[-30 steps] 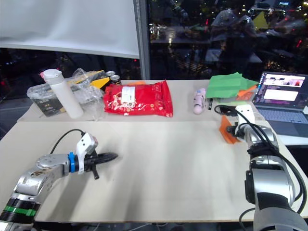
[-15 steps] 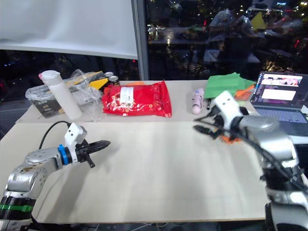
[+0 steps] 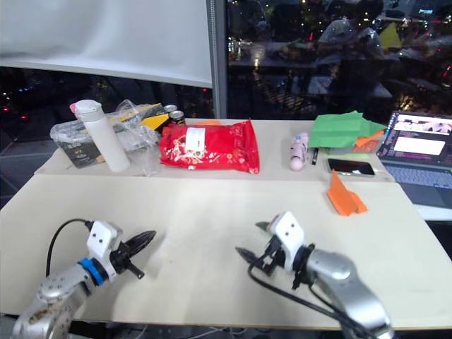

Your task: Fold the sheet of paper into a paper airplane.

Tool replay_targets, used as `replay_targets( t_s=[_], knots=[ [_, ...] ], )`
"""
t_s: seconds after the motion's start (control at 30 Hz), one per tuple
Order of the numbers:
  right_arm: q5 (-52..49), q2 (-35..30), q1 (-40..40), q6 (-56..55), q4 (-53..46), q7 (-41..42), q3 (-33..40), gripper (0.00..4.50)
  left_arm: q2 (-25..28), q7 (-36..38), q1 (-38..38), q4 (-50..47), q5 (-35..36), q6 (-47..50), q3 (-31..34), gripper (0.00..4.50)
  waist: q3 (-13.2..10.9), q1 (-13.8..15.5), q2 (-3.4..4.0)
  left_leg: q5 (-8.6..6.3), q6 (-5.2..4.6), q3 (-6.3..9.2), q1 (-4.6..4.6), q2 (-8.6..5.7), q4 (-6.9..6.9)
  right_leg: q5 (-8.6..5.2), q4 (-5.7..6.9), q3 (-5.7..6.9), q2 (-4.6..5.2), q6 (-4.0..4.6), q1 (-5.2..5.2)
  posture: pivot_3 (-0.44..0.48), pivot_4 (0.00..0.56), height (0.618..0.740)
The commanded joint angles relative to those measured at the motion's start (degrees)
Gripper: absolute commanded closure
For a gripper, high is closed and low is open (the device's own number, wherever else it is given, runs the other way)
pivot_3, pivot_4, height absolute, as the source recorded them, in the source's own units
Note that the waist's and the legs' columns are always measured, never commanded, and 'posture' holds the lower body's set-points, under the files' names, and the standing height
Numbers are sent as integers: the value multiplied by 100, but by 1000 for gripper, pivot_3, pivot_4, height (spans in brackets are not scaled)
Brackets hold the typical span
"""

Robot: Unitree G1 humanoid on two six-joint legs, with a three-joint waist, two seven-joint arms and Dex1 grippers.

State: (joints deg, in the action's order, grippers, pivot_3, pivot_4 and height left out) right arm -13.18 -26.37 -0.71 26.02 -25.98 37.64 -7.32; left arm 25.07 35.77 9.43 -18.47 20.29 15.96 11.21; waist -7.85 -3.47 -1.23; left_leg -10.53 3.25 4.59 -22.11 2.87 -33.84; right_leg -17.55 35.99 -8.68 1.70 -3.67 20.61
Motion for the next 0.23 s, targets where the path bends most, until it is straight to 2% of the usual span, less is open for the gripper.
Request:
replay_targets(
  t_s=[0.03,0.23],
  knots=[
    [195,290,-160,-742,356,-243,-87,31,-194,-191,68,-102,-30,-177,-77,4500,-1,0,1,0,0,-1,1,0,-1,-1,1,0,0,1,-2,0,150,715],
    [259,511,-182,-1168,666,-357,-73,31,-195,-104,-3,170,-102,-291,-225,4500,0,-22,0,0,0,-1,5,-1,-4,-7,3,-1,-1,10,-4,0,150,715]
  ],
)
